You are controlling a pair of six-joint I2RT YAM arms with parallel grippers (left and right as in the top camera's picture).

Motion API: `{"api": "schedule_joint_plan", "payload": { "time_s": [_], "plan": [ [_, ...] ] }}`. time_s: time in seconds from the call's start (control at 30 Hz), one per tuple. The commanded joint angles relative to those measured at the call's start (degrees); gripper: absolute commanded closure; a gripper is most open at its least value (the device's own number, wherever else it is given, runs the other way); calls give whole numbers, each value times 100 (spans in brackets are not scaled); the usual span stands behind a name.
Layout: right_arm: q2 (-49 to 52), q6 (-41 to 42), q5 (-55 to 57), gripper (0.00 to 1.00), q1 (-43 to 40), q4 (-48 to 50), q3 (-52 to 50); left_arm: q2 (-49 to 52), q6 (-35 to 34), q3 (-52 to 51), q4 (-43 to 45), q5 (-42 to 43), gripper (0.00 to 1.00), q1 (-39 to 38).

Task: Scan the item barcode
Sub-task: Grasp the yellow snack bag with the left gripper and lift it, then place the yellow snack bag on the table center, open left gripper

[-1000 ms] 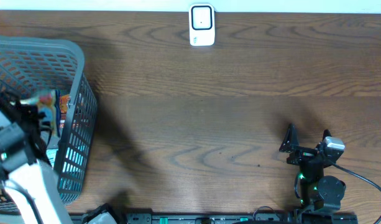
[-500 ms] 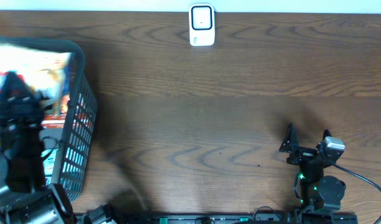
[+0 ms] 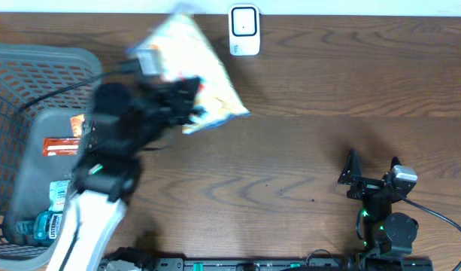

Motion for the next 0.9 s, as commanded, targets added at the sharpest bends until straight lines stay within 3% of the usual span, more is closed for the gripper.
{"api": "schedule_joint_plan", "payload": {
  "time_s": [0.0, 0.17, 0.4, 0.77, 0.8, 0.87],
  "plan": [
    [-31, -83, 31, 1, -79, -4, -22, 905, 588, 26, 79, -555, 93, -874],
    [-31, -83, 31, 1, -79, -7, -22, 2105, 743, 26, 289, -833, 93, -1554],
    [-31, -83, 31, 1, -79, -4, -22, 3296, 713, 26, 610, -761, 93, -1838],
    [-31, -83, 31, 1, -79, -4, -22, 3974, 632, 15, 844, -442, 92, -2173],
    [-31, -83, 31, 1, -79, -7, -22, 3978, 629, 15, 841, -442, 83, -2175],
    [-31, -83, 31, 1, -79, -7, -22, 3958, 619, 28, 841, -437, 53, -2175]
  ]
}}
